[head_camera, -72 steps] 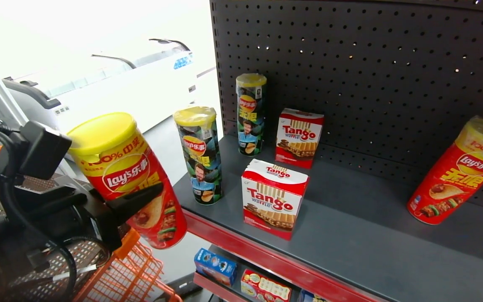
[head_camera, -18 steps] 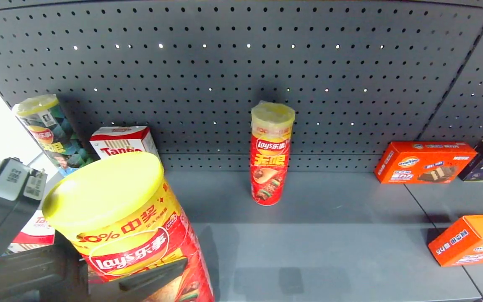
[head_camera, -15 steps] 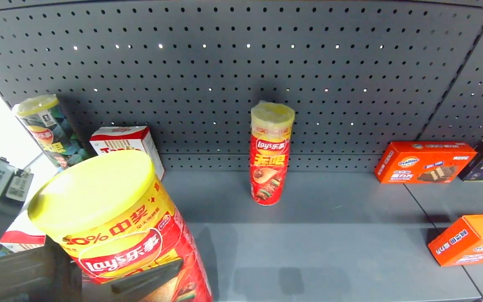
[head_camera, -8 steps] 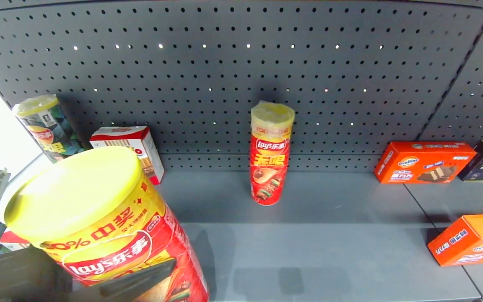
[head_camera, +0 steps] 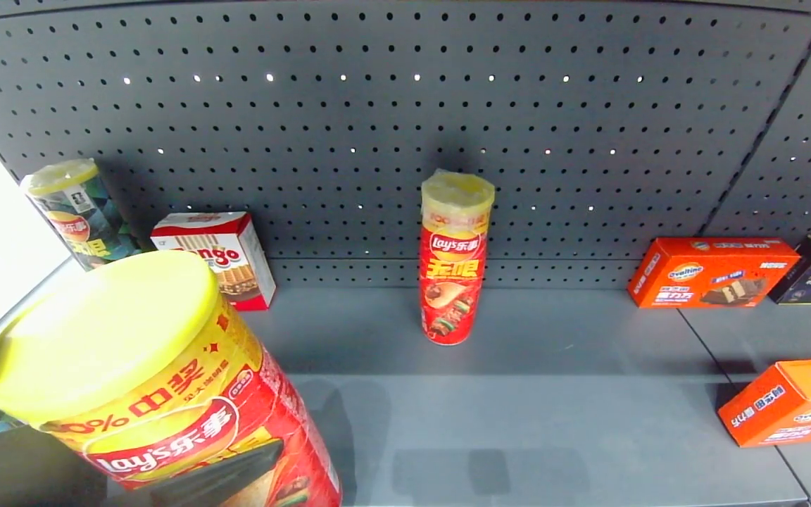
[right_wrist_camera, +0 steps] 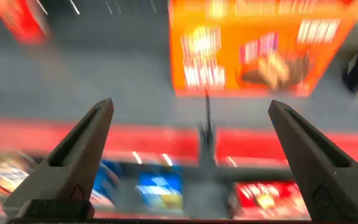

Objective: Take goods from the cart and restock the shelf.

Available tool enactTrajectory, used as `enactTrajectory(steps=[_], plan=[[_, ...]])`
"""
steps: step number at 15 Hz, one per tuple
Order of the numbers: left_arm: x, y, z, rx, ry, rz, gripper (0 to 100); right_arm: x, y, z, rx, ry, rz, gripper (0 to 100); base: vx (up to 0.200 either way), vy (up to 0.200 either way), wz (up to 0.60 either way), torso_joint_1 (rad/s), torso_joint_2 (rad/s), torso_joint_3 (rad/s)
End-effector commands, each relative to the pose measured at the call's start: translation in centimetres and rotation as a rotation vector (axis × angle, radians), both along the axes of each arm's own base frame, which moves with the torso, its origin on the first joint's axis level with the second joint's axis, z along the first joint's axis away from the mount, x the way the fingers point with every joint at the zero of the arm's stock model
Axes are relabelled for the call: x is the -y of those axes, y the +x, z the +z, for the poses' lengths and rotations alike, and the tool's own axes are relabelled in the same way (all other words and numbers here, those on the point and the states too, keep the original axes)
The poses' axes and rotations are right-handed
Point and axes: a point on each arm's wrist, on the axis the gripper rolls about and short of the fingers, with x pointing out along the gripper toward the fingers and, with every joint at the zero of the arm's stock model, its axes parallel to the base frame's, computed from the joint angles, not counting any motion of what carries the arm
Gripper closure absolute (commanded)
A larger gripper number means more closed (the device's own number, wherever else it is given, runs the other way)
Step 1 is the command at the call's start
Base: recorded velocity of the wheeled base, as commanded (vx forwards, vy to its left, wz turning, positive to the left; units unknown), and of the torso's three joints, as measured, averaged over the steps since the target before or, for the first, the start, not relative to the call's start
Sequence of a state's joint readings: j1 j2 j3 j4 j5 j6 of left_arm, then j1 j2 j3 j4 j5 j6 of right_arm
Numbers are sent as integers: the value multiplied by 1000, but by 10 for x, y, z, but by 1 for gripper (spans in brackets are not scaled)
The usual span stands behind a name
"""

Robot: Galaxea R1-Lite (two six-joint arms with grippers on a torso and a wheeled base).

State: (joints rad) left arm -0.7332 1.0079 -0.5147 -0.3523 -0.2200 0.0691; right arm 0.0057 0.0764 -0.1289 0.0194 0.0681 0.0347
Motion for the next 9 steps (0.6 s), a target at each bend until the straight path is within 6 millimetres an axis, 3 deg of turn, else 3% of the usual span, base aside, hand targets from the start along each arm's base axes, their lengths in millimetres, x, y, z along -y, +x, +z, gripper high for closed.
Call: enactTrajectory(steps=[1,4,9], plan=[[0,0,1,3,-3,5,100,-1,21,90,-21,11,107,0,0,0,0,0,0,0],[0,0,0,2,1,27,100,-5,49,94,-92,-104,215,0,0,0,0,0,0,0],[0,1,1,3,-2,30,100,-19,120,111,-164,-200,278,0,0,0,0,0,0,0]])
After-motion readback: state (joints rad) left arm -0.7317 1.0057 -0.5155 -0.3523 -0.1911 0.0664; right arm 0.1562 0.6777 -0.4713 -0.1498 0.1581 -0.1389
